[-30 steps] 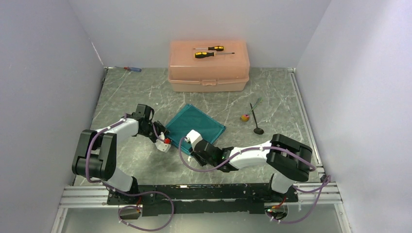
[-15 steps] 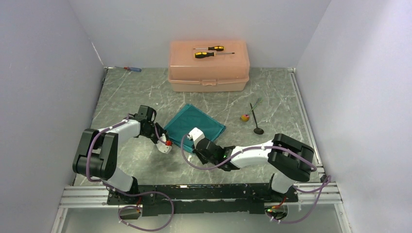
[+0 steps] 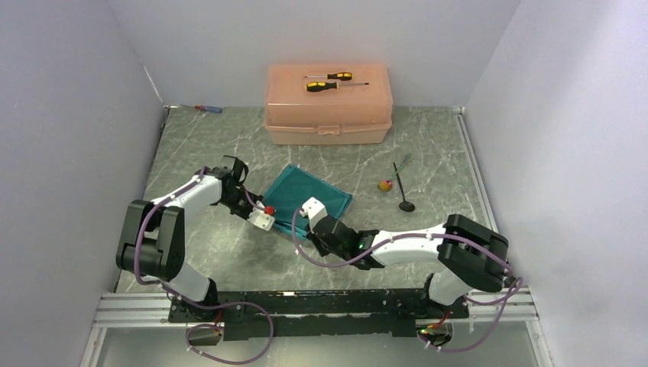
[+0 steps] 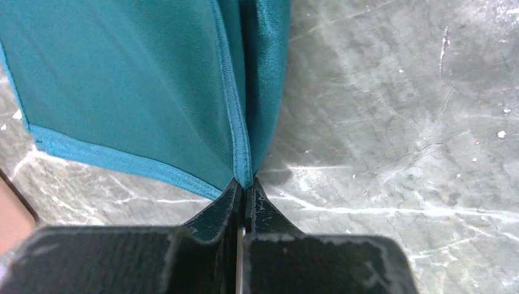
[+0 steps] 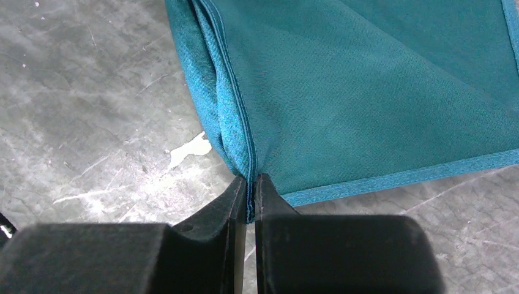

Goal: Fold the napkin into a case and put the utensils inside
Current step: Pick up the upper triangle-folded napkin from the center of the board, then turn over the upper triangle folded napkin at the center of the board.

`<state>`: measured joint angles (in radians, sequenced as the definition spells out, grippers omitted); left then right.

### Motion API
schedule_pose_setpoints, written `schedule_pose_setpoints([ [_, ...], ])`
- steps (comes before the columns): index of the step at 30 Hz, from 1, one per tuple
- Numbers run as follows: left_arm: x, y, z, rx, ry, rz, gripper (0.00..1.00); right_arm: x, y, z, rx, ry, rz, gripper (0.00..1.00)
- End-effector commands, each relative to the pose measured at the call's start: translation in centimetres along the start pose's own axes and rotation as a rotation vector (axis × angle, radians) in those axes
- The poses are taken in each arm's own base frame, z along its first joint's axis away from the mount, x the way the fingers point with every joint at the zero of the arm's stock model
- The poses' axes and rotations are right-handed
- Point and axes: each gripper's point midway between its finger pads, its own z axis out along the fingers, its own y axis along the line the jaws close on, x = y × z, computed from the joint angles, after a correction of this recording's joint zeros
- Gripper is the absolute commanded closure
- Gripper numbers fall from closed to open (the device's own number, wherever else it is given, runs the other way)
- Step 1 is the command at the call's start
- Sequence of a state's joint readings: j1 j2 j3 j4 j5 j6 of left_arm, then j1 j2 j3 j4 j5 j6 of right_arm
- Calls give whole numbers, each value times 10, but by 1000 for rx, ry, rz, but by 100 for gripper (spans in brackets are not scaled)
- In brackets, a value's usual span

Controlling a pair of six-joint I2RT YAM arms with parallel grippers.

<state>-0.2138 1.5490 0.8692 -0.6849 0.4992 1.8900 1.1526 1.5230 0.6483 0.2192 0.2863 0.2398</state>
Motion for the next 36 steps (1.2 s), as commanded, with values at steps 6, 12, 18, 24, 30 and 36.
schedule_pose_setpoints([
  [6,-32,-19,-30,46,-50,-145,97,-19,5,-19,-35,-26,33,100],
  [12,-67,-45,-60,106,-76,-232,97,-21,22,-50,-109,33,61,100],
  [18,-111,-73,-94,156,-124,-368,97,-17,56,-95,-217,65,92,100],
  [24,-167,-80,-138,102,-228,-437,97,-20,92,-141,-329,136,126,100],
  [30,-204,-105,-166,187,-289,-588,97,-41,126,-186,-519,133,209,100],
  [36,-197,-119,-145,317,-251,-686,97,-50,99,-162,-505,123,296,100],
])
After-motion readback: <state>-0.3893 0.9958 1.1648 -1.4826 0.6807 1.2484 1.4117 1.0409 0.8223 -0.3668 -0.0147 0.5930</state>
